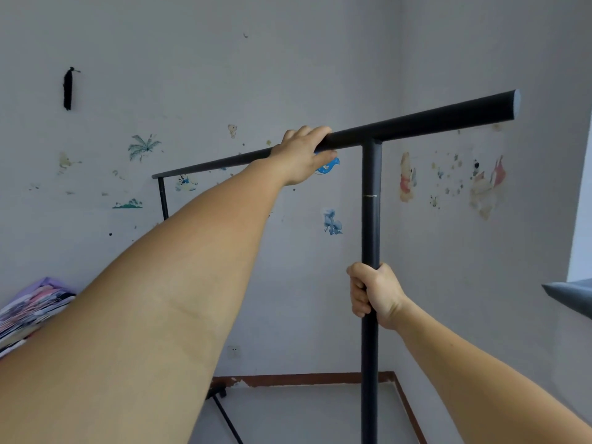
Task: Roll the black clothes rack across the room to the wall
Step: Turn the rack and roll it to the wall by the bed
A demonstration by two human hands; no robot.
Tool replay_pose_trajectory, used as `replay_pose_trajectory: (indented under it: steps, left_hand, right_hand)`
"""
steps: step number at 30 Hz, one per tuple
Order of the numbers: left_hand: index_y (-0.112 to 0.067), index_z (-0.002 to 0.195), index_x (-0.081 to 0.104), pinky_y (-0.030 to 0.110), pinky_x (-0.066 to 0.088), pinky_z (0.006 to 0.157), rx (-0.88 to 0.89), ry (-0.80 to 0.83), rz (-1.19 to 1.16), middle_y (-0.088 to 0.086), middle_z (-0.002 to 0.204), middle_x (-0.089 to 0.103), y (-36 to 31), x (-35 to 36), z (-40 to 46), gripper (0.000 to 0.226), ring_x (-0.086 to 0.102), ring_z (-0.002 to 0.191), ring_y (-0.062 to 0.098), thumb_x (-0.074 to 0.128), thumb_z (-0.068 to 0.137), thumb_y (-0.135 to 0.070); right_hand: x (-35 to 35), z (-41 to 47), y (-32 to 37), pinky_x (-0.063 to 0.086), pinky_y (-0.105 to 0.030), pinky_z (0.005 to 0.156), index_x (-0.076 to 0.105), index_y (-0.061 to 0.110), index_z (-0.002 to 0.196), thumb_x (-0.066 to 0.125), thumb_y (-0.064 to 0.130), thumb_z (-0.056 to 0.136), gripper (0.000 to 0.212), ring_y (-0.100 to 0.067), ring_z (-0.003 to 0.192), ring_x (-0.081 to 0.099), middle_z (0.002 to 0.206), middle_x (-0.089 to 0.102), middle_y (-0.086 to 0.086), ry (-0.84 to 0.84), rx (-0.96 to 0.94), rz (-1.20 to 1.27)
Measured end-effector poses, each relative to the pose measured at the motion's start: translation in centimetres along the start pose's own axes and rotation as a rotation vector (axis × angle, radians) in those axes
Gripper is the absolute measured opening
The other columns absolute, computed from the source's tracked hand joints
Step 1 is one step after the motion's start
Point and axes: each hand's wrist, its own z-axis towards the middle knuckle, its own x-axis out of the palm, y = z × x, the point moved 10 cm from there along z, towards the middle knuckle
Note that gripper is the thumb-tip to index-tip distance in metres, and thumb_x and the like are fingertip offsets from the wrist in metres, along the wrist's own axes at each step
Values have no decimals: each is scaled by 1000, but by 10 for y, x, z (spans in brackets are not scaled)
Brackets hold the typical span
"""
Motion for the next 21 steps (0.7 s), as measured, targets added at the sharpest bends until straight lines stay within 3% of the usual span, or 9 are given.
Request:
replay_pose_trajectory:
  steps: [7, 11, 15, 21]
  left_hand:
    - [-31, 118, 47, 41, 42, 89, 10, 40, -82, 1, 111, 47, 27, 23, 36, 36, 50, 102, 26, 36, 92, -54]
    - [-30, 120, 46, 46, 44, 92, 19, 56, -46, 4, 113, 50, 34, 38, 57, 36, 50, 103, 26, 33, 94, -51]
    - [-34, 121, 45, 45, 38, 95, 48, 44, -5, -3, 107, 47, 25, 61, 84, 34, 41, 104, 20, 31, 94, -51]
    - [-34, 120, 46, 41, 21, 86, 55, -12, 135, -7, 105, 45, 12, 83, 119, 37, 33, 101, 16, 27, 94, -54]
  right_hand:
    - [-11, 43, -11, 21, -24, 41, 26, 18, 47, 48, 13, 70, 32, -17, 37, 17, 41, 24, -3, 24, -9, 10]
    - [-22, 63, -14, 20, -24, 41, 25, 18, 47, 46, 9, 76, 36, -17, 37, 16, 41, 23, -2, 25, -12, 11]
    - [-55, 79, -15, 19, -24, 40, 25, 17, 46, 44, 8, 78, 38, -16, 37, 16, 41, 22, -2, -21, -18, -2]
    - [-92, 106, -17, 19, -25, 40, 26, 16, 46, 43, 6, 78, 38, -16, 38, 16, 42, 22, -2, -42, -37, -10]
